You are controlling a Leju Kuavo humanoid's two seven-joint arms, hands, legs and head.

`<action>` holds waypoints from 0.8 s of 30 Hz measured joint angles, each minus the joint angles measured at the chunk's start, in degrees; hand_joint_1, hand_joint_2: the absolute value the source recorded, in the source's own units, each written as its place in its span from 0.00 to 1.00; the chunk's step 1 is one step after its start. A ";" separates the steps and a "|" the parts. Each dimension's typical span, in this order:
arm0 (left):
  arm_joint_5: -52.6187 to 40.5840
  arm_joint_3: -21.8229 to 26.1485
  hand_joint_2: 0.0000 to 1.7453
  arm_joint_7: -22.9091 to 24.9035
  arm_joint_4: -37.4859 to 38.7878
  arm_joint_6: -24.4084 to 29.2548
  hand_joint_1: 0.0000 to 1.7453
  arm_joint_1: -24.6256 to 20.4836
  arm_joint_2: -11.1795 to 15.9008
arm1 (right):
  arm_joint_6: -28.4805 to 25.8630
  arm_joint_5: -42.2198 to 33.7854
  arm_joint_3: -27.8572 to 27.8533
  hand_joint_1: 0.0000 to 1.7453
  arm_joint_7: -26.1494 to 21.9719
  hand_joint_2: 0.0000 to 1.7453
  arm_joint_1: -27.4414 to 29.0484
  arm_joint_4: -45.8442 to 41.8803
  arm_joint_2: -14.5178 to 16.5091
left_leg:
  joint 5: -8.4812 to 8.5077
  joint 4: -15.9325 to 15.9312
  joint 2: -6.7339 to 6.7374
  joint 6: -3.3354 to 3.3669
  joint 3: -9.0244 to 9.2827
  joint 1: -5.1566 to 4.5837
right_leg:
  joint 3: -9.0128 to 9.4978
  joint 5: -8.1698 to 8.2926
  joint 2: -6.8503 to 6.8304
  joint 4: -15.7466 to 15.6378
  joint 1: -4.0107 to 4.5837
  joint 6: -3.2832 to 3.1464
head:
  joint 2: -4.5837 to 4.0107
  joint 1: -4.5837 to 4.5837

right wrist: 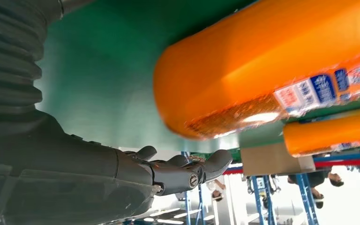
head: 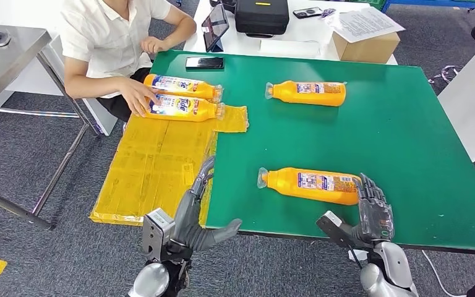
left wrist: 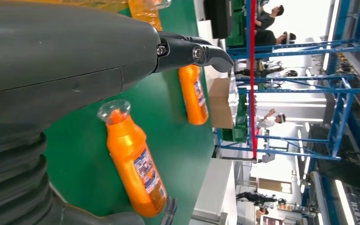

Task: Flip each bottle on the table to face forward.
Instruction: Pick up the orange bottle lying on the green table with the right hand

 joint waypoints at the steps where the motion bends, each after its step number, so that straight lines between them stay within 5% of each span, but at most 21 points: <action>1: 0.01 -0.17 1.00 0.05 0.24 0.01 0.00 0.00 0.02 | 0.01 -0.11 0.24 0.00 0.06 1.00 -0.46 0.58 -0.03 | 0.00 0.00 0.00 0.00 0.00 0.00 | 0.00 0.00 0.00 0.00 0.00 0.00 | 0.00 0.00; 16: -1.68 -2.44 1.00 1.39 2.41 1.20 0.00 -2.10 -0.46 | -0.62 2.90 9.48 0.00 1.83 1.00 -9.27 8.55 3.23 | 0.02 0.00 0.08 -0.01 0.11 0.02 | 0.03 0.01 0.14 0.08 0.02 -0.01 | 0.00 -0.01; 24: -1.77 -2.88 1.00 1.38 3.12 1.15 0.00 -2.68 -0.52 | 3.70 2.83 12.53 0.00 2.99 1.00 -12.22 9.91 4.54 | 0.01 0.00 0.07 -0.01 0.07 0.00 | 0.02 0.01 0.14 0.08 -0.01 0.00 | 0.00 0.00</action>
